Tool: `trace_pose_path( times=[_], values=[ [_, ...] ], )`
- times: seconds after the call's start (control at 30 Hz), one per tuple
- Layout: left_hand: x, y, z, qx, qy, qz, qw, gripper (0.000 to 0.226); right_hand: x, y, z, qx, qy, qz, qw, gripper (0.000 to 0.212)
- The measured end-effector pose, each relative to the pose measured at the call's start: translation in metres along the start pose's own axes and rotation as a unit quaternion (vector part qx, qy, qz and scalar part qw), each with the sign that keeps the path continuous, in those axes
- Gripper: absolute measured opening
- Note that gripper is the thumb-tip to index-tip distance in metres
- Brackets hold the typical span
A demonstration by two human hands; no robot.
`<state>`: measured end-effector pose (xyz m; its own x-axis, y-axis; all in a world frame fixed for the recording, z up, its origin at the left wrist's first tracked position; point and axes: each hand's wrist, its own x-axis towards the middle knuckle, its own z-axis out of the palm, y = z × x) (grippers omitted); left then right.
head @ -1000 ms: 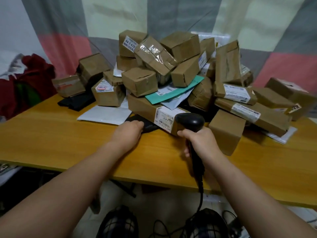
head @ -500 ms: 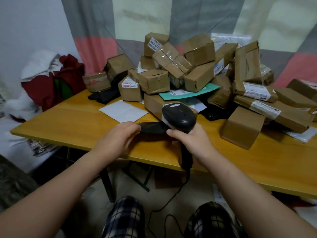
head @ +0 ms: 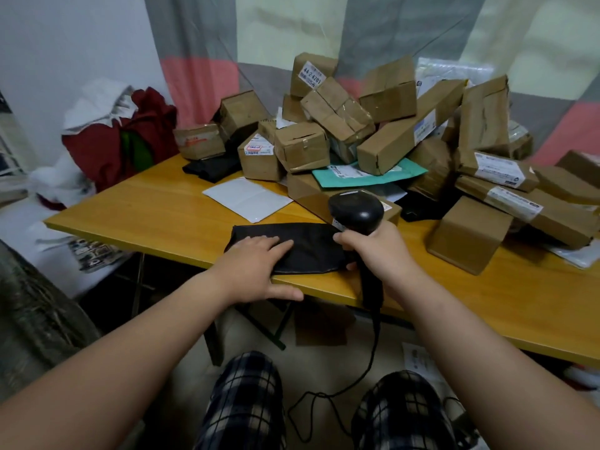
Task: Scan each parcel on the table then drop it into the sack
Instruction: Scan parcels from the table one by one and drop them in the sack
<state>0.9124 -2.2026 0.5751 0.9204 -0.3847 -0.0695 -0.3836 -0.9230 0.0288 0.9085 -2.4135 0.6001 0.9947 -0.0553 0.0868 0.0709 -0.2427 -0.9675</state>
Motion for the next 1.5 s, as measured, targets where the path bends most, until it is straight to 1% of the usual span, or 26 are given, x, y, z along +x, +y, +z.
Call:
trace_pose_path(
  times=[0.03,0.07,0.1,0.17,0.2,0.23,0.27,0.33,0.4,0.47,0.53,0.57,0.63,0.67,0.73,0.77,0.87,0.9,0.97,1.07,1.17,1.4,1.5],
  values=[
    [0.001,0.000,0.002,0.034,-0.007,-0.003,0.999,0.114,-0.002,0.002,0.002,-0.012,-0.004,-0.001,1.000,0.017],
    [0.001,0.000,0.003,0.070,-0.003,-0.004,0.998,0.111,-0.005,0.004,0.003,-0.020,-0.008,-0.001,1.000,0.021],
    [0.000,-0.002,0.004,0.111,0.007,-0.002,0.994,0.103,-0.007,0.008,0.005,-0.024,-0.013,0.001,1.000,0.025],
    [-0.006,-0.005,0.005,0.184,0.041,0.011,0.982,0.081,-0.013,0.015,0.006,-0.031,-0.019,0.003,0.999,0.025],
    [-0.011,-0.007,0.004,0.197,0.049,0.017,0.979,0.070,-0.017,0.019,0.008,-0.035,-0.020,0.001,0.999,0.024],
    [-0.015,-0.011,0.001,0.185,0.050,0.017,0.981,0.061,-0.021,0.022,0.009,-0.038,-0.018,-0.005,0.999,0.025],
    [-0.021,-0.016,-0.002,0.151,0.053,0.013,0.987,0.053,-0.024,0.025,0.010,-0.036,-0.011,-0.009,0.999,0.026],
    [-0.032,-0.028,-0.014,0.039,0.074,-0.015,0.996,0.041,-0.029,0.027,0.012,-0.002,0.010,-0.022,1.000,0.026],
    [-0.040,-0.040,-0.026,-0.063,0.127,-0.048,0.989,0.036,-0.031,0.022,0.012,0.039,0.023,-0.037,0.998,0.021],
    [-0.045,-0.051,-0.036,-0.129,0.190,-0.073,0.970,0.034,-0.030,0.015,0.011,0.056,0.012,-0.035,0.998,0.020],
    [-0.046,-0.062,-0.041,-0.209,0.253,-0.092,0.940,0.028,-0.028,0.009,0.011,0.071,0.000,-0.014,0.997,0.022],
    [-0.045,-0.066,-0.041,-0.263,0.283,-0.105,0.916,0.023,-0.027,0.006,0.012,0.075,0.003,-0.010,0.997,0.027],
    [-0.043,-0.068,-0.039,-0.386,0.329,-0.137,0.851,0.014,-0.023,0.003,0.017,0.069,0.017,-0.011,0.997,0.039],
    [-0.041,-0.066,-0.037,-0.445,0.337,-0.151,0.816,0.012,-0.022,0.001,0.020,0.068,0.019,-0.015,0.997,0.041],
    [-0.035,-0.057,-0.030,-0.542,0.330,-0.161,0.756,0.012,-0.022,-0.004,0.028,0.091,0.000,-0.027,0.995,0.037],
    [-0.032,-0.051,-0.026,-0.572,0.325,-0.158,0.736,0.013,-0.023,-0.005,0.031,0.102,-0.016,-0.033,0.994,0.034],
    [-0.019,-0.037,-0.013,-0.614,0.325,-0.157,0.702,0.012,-0.029,-0.012,0.038,0.084,-0.071,-0.048,0.993,0.016],
    [-0.015,-0.033,-0.010,-0.625,0.328,-0.159,0.690,0.009,-0.031,-0.012,0.040,0.078,-0.082,-0.051,0.992,0.011],
    [-0.009,-0.028,-0.004,-0.637,0.340,-0.166,0.672,0.007,-0.034,-0.012,0.042,0.085,-0.079,-0.047,0.992,0.009],
    [-0.006,-0.021,0.000,-0.648,0.357,-0.157,0.654,0.008,-0.038,-0.014,0.044,0.139,-0.054,-0.052,0.987,0.015],
    [-0.006,-0.017,0.001,-0.655,0.368,-0.150,0.643,0.012,-0.040,-0.017,0.045,0.179,-0.049,-0.066,0.980,0.015],
    [-0.006,-0.015,-0.002,-0.646,0.373,-0.142,0.651,0.014,-0.042,-0.022,0.049,0.199,-0.063,-0.055,0.976,0.012],
    [-0.006,-0.016,-0.001,-0.648,0.373,-0.140,0.649,0.014,-0.042,-0.022,0.050,0.203,-0.058,-0.049,0.976,0.014]
  ],
)
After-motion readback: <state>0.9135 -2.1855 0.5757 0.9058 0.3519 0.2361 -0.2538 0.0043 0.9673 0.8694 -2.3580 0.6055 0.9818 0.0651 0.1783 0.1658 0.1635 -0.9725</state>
